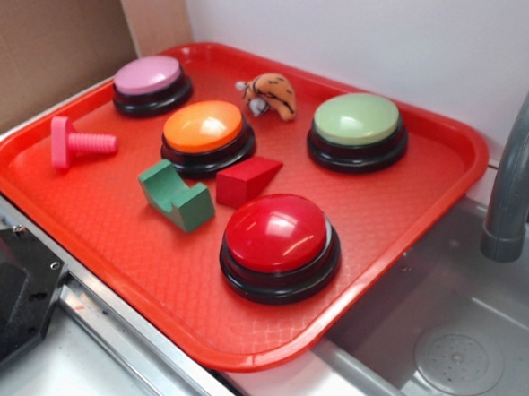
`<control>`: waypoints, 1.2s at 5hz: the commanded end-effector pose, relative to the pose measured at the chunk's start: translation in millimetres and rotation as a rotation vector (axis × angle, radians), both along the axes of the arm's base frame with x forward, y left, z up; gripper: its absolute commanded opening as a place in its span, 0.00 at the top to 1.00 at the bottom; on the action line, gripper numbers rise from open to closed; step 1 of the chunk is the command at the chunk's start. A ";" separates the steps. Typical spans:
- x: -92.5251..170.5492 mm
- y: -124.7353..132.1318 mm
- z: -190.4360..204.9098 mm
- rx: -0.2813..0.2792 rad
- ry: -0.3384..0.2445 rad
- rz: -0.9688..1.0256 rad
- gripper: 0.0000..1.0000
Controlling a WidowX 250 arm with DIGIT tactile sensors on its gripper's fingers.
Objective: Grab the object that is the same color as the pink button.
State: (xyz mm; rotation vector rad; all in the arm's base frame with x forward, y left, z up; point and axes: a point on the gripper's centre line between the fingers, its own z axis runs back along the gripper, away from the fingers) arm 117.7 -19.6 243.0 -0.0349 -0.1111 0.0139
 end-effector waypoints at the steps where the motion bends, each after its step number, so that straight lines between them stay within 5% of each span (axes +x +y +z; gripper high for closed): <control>1: 0.0 0.0 0.0 0.000 0.000 0.000 0.00; 2: 10.6 23.0 -13.2 -0.057 0.027 0.115 0.00; 3: 19.7 47.1 -37.3 -0.031 0.040 0.254 0.00; 6: 34.2 96.1 -97.0 0.020 -0.061 0.553 0.00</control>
